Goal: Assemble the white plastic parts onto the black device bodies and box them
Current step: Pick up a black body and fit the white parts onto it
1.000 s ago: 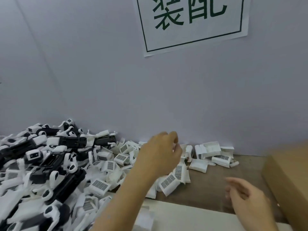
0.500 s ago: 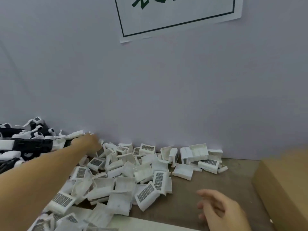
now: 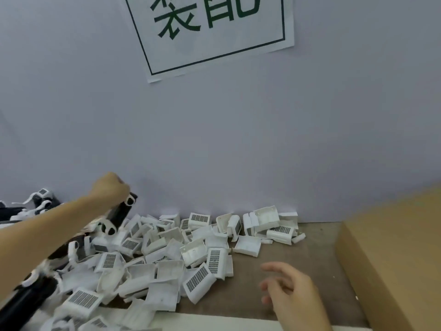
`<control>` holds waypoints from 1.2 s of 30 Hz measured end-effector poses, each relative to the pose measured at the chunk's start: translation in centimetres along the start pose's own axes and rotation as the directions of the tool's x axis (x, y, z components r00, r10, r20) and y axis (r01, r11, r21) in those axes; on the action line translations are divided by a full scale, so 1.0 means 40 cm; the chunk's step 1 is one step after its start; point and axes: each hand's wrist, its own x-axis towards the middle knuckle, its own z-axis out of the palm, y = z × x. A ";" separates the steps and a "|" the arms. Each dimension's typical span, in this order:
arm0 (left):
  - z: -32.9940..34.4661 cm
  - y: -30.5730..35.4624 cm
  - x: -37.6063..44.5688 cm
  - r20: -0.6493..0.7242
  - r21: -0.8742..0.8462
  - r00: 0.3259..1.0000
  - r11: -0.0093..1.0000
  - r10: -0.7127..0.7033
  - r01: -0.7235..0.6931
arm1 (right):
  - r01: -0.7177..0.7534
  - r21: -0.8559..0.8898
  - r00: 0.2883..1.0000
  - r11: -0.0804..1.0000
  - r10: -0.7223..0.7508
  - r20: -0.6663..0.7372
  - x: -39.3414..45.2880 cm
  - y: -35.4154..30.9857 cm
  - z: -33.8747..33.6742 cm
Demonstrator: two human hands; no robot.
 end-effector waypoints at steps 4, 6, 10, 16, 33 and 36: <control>-0.039 0.100 -0.144 -0.003 -0.087 0.976 0.972 0.219 -0.218 | -0.084 0.118 0.989 0.989 0.069 0.127 -0.020 -0.004 -0.001; -0.041 0.159 -0.272 0.026 -0.121 0.920 0.915 0.391 -0.386 | -0.207 0.172 0.953 0.963 0.159 0.260 -0.039 -0.023 -0.004; 0.030 0.215 -0.517 0.109 0.005 0.716 0.720 0.690 -0.694 | -0.497 0.386 0.825 0.777 0.285 0.488 -0.038 -0.063 -0.011; 0.180 0.175 -0.678 0.102 0.157 0.576 0.559 0.811 -0.814 | -0.497 0.665 0.863 0.558 0.238 0.446 -0.014 -0.062 -0.054; 0.316 0.078 -0.608 0.505 -0.836 0.853 0.320 0.132 0.446 | 0.337 -0.128 0.937 0.933 -0.320 0.138 -0.048 -0.010 0.042; 0.329 0.077 -0.597 0.489 -0.864 0.872 0.155 0.034 0.479 | 0.475 -0.207 0.877 0.855 -0.440 0.194 -0.053 0.002 0.087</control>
